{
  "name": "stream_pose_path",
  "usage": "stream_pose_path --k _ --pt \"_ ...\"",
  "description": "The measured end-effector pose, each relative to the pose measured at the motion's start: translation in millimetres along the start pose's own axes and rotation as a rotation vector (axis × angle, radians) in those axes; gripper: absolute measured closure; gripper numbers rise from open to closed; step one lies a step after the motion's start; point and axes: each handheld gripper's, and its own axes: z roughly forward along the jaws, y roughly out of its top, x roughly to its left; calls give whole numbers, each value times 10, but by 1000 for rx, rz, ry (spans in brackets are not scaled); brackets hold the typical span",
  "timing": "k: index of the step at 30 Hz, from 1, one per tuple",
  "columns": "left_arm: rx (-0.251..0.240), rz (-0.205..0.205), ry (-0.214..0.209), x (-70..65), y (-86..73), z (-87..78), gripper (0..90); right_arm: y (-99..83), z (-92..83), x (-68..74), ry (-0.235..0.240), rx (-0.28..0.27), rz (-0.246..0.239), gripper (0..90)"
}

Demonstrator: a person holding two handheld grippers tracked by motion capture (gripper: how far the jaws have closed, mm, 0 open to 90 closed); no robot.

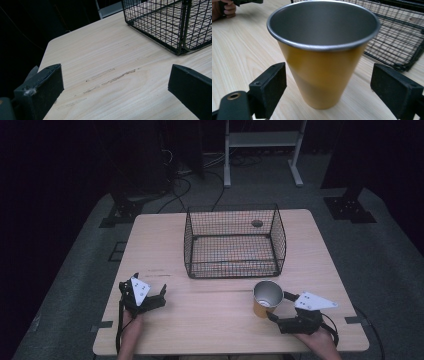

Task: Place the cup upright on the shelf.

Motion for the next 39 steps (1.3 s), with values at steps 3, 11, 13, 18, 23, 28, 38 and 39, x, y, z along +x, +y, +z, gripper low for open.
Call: stream_pose_path --k 3,11,13,18,23,28,38,39 --pt "0 -2 1 2 0 0 0 20 46 14 -4 0 -7 124" --pt "0 -2 0 2 0 0 0 69 160 42 4 2 -11 114" --pt "0 -1 -1 1 0 0 0 78 186 52 4 4 -13 114" --pt "0 0 0 0 0 0 0 103 243 86 2 3 -24 101" --pt "-2 0 -2 -2 0 0 0 124 284 85 0 -4 -26 101" --pt "-1 -1 -2 1 0 -1 0 146 296 86 0 -9 -30 113" --pt "-1 0 -3 -1 0 0 0 183 277 77 -2 -2 -29 138" --pt "-1 0 -3 -1 0 0 0 183 277 77 -2 -2 -29 138"
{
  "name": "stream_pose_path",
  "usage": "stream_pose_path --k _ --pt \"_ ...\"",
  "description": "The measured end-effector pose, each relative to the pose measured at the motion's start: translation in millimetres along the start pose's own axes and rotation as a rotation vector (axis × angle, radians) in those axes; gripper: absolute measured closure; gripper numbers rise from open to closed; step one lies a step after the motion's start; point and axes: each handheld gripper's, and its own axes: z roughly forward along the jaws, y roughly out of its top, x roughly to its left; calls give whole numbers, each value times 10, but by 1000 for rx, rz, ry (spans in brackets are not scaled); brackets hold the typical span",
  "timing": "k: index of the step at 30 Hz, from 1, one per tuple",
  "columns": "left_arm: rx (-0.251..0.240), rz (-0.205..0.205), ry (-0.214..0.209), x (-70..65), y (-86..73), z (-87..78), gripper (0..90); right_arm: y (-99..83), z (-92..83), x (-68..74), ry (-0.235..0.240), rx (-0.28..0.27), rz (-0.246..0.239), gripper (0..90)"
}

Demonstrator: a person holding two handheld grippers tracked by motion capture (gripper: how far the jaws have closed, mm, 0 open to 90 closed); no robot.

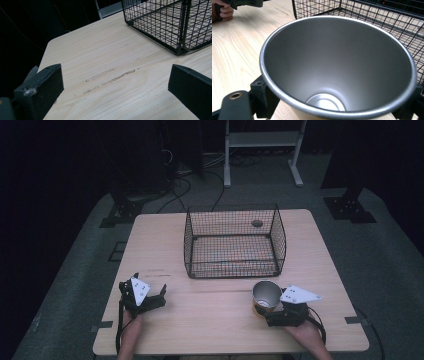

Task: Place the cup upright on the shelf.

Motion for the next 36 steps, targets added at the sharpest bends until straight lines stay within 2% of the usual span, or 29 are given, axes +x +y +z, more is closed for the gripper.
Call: stream_pose_path --k 2,13,27,36 --pt "-1 1 -1 -1 0 1 0 9 -7 -2 3 4 -1 139" --pt "0 0 0 1 0 0 0 282 -156 -66 18 -58 6 140" --pt "0 -1 -1 3 0 -1 0 772 -232 -178 -20 -93 -43 141" --pt "-1 -2 -1 4 0 0 0 982 -205 -229 -11 -92 -64 142"
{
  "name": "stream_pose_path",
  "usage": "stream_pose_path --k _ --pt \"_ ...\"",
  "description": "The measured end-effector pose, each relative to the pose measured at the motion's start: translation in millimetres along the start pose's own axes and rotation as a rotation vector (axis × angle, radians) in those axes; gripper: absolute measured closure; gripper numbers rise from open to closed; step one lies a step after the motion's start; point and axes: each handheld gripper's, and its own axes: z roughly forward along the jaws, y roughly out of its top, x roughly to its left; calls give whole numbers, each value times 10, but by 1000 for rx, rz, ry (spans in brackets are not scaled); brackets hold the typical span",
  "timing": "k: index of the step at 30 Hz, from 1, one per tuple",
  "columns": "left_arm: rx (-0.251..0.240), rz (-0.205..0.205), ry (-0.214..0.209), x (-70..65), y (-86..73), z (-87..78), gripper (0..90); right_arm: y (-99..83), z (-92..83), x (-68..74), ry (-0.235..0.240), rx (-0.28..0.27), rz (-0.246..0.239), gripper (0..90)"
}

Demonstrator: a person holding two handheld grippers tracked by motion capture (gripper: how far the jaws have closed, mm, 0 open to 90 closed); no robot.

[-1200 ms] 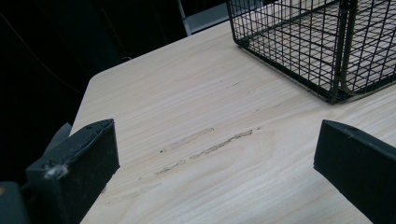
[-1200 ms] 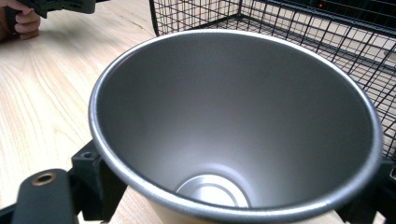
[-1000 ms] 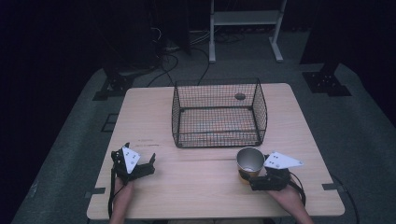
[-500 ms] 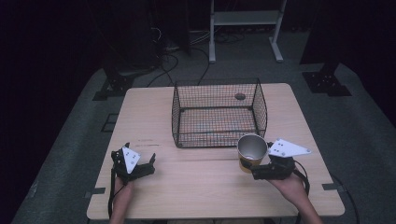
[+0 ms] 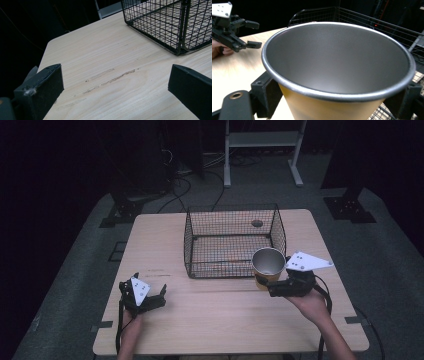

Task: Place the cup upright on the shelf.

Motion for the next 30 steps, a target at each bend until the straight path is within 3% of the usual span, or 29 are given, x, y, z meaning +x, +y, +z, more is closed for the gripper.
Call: stream_pose_path --k 13,30 --pt "-1 -1 -2 -1 1 -1 0 385 155 -160 31 14 -15 141" --pt "-2 -2 -3 4 1 0 0 697 485 -232 60 47 -44 141"
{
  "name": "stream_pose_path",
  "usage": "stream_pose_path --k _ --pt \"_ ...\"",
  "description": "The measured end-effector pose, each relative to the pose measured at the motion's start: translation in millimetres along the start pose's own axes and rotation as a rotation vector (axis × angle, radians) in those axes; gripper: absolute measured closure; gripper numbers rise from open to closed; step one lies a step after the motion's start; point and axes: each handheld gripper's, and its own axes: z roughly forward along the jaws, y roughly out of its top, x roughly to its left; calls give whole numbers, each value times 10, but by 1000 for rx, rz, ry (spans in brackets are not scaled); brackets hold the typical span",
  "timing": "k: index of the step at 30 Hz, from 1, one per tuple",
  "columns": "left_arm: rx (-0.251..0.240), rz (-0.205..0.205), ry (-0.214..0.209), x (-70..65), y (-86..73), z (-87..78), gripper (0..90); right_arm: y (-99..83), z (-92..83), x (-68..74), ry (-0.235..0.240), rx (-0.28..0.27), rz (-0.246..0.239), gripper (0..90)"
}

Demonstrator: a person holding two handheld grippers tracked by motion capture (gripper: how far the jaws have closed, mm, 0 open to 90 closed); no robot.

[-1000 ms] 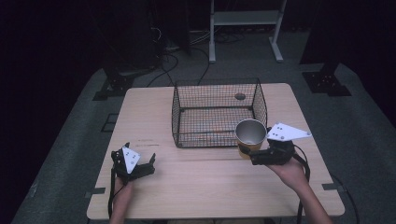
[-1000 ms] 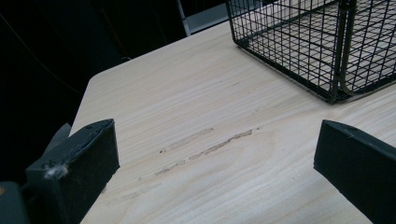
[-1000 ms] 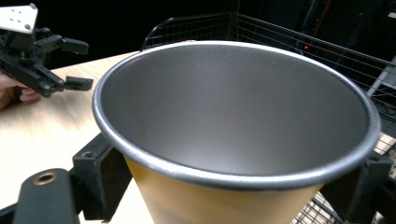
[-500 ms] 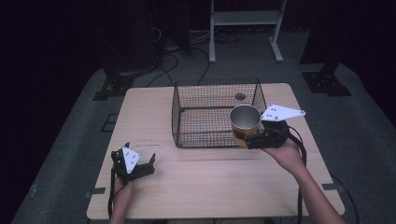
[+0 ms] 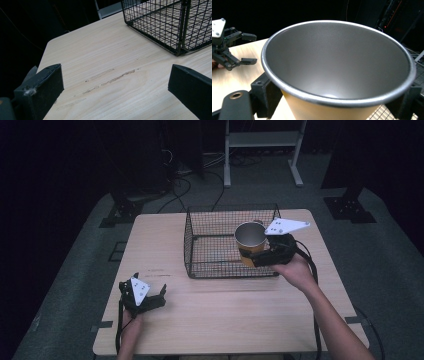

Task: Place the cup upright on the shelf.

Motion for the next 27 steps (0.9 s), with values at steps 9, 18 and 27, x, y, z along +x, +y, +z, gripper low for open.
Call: stream_pose_path --k 9,18,27 --pt "-1 -3 -1 4 0 0 0 131 160 -74 3 27 -9 141" --pt "0 -5 0 6 0 0 0 196 242 -169 1 37 3 141" --pt "0 -7 1 6 -1 -1 0 232 362 -264 14 58 10 141"
